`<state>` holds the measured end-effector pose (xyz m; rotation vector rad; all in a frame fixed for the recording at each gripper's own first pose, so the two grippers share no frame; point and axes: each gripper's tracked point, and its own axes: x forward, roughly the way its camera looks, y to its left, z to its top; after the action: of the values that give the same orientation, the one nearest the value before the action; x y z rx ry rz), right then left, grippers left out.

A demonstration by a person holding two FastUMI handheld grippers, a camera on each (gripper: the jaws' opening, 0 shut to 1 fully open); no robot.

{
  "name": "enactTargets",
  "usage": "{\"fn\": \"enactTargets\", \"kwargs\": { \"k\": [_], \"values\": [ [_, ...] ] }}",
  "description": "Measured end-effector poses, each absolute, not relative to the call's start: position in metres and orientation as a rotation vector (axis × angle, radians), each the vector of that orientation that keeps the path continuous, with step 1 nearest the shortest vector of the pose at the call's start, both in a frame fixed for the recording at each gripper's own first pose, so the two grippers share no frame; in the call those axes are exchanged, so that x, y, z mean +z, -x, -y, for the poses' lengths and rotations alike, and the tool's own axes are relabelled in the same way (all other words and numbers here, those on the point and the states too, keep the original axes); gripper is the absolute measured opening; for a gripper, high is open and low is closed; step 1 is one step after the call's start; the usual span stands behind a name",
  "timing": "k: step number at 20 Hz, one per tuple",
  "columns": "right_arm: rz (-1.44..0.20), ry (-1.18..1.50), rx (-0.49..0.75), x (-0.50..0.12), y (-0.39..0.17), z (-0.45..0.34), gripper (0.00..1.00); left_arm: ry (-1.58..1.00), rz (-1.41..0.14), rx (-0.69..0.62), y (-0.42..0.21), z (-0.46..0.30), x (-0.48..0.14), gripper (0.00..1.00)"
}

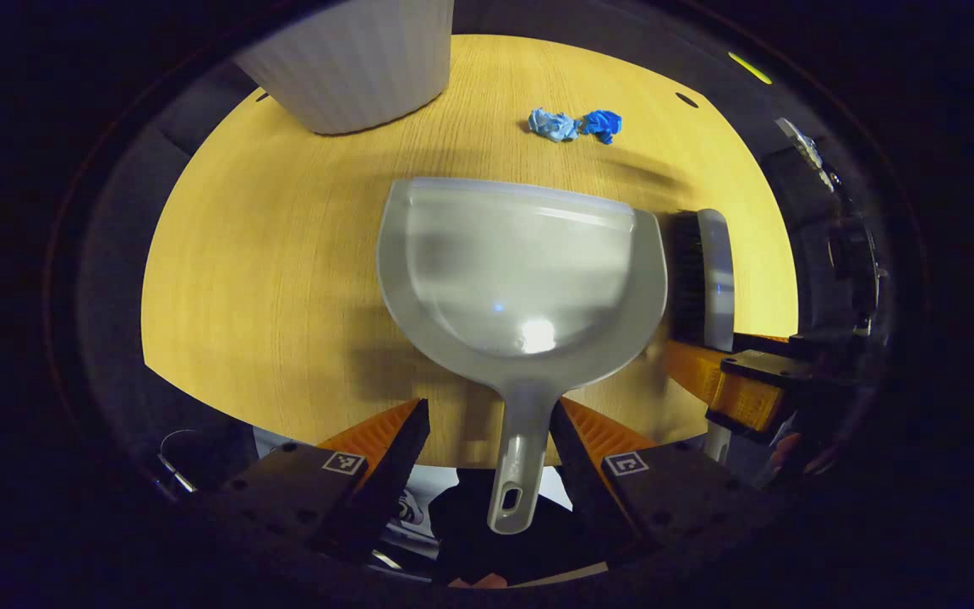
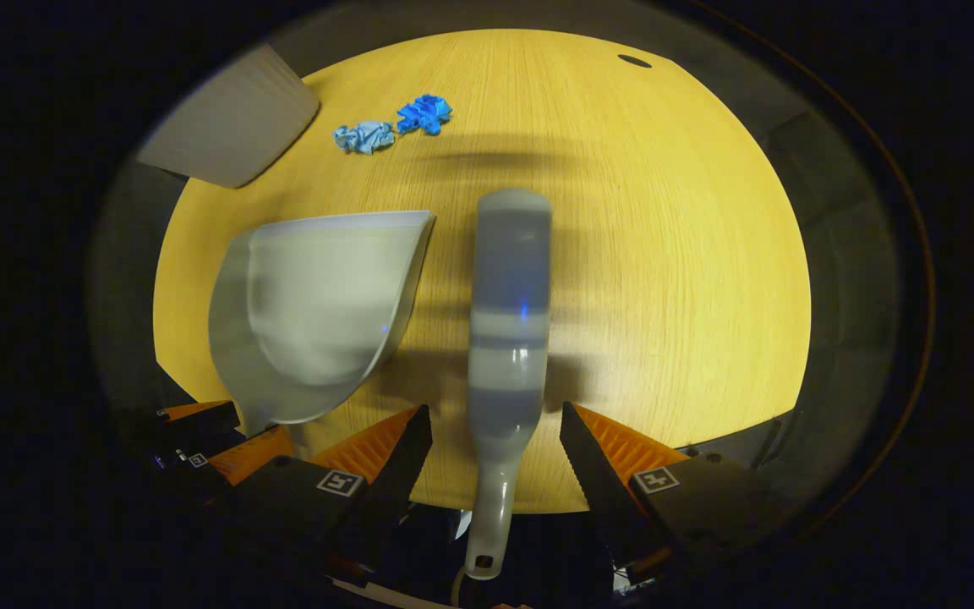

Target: Pick up the small broom and dustpan from the desktop, sweep the trash into the dustpan with the broom, and then empty the trash into the garbage bin.

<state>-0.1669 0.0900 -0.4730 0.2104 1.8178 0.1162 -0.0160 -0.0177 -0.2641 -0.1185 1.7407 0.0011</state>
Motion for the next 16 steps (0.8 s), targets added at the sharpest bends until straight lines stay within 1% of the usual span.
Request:
{"fn": "enactTargets", "kwargs": {
  "k": [1, 2, 3, 4, 12, 13, 14, 15, 16],
  "values": [
    [-1.826, -0.206, 0.118, -0.476, 0.167, -0.093, 0.99, 0.115, -1.755, 0.001, 0.015, 0.017, -0.268, 0.87],
    [-1.839, -0.203, 0.117, -0.479, 0.168, -0.094, 0.99, 0.113, -1.765, 0.003, 0.015, 0.018, -0.273, 0.87],
    [-1.847, -0.205, 0.117, -0.481, 0.168, -0.096, 0.99, 0.111, -1.772, 0.000, 0.013, 0.019, -0.278, 0.83],
    [-1.856, -0.206, 0.118, -0.483, 0.167, -0.099, 0.99, 0.111, -1.780, 0.001, 0.010, 0.019, -0.281, 0.85],
    [-1.873, -0.194, 0.073, -0.494, 0.164, -0.090, 0.99, -0.004, -1.774, -0.029, -0.013, 0.020, -0.301, 0.86],
    [-1.873, -0.192, 0.066, -0.496, 0.164, -0.089, 0.95, -0.008, -1.767, -0.040, -0.016, 0.023, -0.303, 0.85],
    [-1.872, -0.186, 0.055, -0.497, 0.163, -0.085, 0.86, -0.015, -1.765, -0.044, -0.018, 0.024, -0.304, 0.83],
    [-1.871, -0.188, 0.044, -0.497, 0.162, -0.082, 0.72, -0.018, -1.762, -0.054, -0.019, 0.027, -0.308, 0.73],
    [-1.871, -0.187, 0.039, -0.498, 0.161, -0.081, 0.70, -0.018, -1.767, -0.068, -0.019, 0.031, -0.306, 0.70]
  ]
}}
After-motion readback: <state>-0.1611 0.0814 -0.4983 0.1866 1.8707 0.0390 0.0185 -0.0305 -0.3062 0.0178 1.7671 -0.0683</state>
